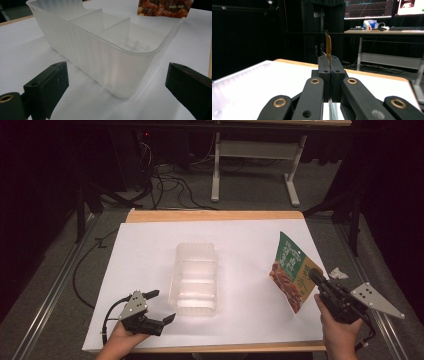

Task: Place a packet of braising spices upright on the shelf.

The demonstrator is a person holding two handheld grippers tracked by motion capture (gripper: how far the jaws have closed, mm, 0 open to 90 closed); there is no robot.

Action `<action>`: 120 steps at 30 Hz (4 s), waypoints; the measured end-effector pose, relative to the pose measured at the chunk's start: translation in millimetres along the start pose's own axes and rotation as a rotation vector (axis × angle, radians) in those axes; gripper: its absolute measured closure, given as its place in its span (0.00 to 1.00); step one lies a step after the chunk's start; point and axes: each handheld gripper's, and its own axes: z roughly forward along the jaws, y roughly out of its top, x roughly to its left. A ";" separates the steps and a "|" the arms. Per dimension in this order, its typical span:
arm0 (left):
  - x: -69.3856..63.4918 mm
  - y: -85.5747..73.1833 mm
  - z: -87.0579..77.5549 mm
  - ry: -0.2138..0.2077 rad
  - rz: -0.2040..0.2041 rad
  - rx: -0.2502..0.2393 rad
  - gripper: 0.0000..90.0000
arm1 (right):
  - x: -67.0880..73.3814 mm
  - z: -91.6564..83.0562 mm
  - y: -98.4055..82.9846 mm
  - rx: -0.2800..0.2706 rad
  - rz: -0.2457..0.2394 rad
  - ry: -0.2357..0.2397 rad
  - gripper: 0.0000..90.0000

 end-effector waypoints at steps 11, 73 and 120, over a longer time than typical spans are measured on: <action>0.2 0.0 -1.5 -0.009 0.009 0.000 0.06 | -4.0 -8.5 -6.2 0.029 0.006 -0.019 0.95; -1.3 -0.3 2.1 -0.006 -0.010 0.003 0.06 | -27.3 13.9 -27.0 0.195 0.107 0.014 1.00; 0.6 -0.1 -4.4 -0.012 -0.007 -0.026 0.06 | 77.3 89.8 13.6 0.134 0.094 0.302 1.00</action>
